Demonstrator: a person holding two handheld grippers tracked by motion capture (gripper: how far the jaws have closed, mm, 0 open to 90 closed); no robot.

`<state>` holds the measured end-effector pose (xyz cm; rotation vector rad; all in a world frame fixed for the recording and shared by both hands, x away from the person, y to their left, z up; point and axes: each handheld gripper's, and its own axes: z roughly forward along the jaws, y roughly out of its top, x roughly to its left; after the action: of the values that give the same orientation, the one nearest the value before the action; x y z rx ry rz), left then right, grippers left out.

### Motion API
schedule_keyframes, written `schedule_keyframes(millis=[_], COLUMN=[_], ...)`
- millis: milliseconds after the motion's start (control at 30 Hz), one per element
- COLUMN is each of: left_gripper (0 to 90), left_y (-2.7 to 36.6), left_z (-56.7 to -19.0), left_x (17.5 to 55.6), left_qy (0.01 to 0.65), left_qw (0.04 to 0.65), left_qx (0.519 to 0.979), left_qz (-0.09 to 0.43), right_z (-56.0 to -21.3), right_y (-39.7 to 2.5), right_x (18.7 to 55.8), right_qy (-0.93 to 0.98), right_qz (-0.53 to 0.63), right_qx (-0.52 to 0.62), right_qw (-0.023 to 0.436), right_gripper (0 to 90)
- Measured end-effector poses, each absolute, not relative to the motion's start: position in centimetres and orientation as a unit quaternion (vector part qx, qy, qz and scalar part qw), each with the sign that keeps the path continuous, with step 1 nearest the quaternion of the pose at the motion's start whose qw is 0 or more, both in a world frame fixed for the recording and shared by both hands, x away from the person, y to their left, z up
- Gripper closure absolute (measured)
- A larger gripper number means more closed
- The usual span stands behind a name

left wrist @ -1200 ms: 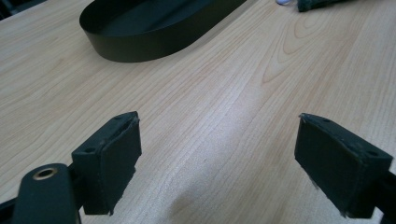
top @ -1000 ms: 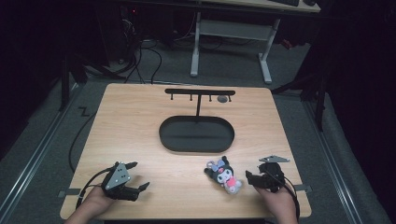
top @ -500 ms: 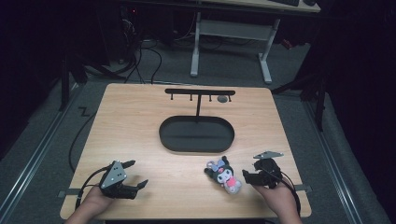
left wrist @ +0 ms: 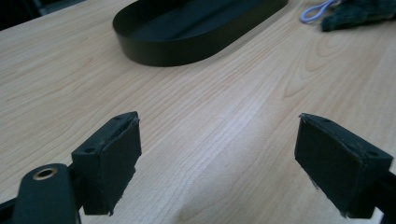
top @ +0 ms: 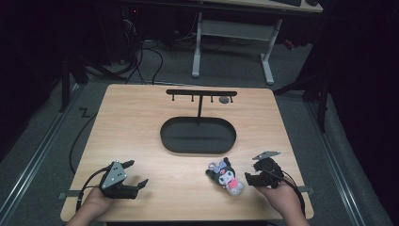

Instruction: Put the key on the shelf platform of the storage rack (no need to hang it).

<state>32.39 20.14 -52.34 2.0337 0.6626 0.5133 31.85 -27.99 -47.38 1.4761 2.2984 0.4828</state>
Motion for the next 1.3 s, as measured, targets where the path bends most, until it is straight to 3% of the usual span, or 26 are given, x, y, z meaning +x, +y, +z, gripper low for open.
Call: schedule_keyframes(millis=[200, 333, 733, 1300], left_gripper=[15.6, 15.6, 15.4, 15.4], left_y=[19.8, 19.7, 20.2, 22.2], left_z=[-51.8, -51.0, -49.1, -52.2], left_x=[32.9, 33.1, 33.1, 33.8], left_qy=[0.293, 0.312, 0.284, 0.322], left_qw=[0.436, 0.456, 0.475, 0.509], left_qx=[0.826, 0.810, 0.801, 0.755], left_qz=[0.204, 0.198, 0.228, 0.258], right_z=[-46.8, -46.4, -46.7, -44.6], right_y=[-27.8, -27.8, -28.3, -27.1], right_x=[31.7, 31.5, 31.6, 31.9], right_qy=[0.827, 0.827, 0.834, 0.845], right_qz=[0.151, 0.146, 0.119, 0.108], right_qx=[0.512, 0.515, 0.513, 0.505], right_qw=[0.177, 0.173, 0.163, 0.138], right_gripper=[33.4, 34.5, 34.7, 33.9])
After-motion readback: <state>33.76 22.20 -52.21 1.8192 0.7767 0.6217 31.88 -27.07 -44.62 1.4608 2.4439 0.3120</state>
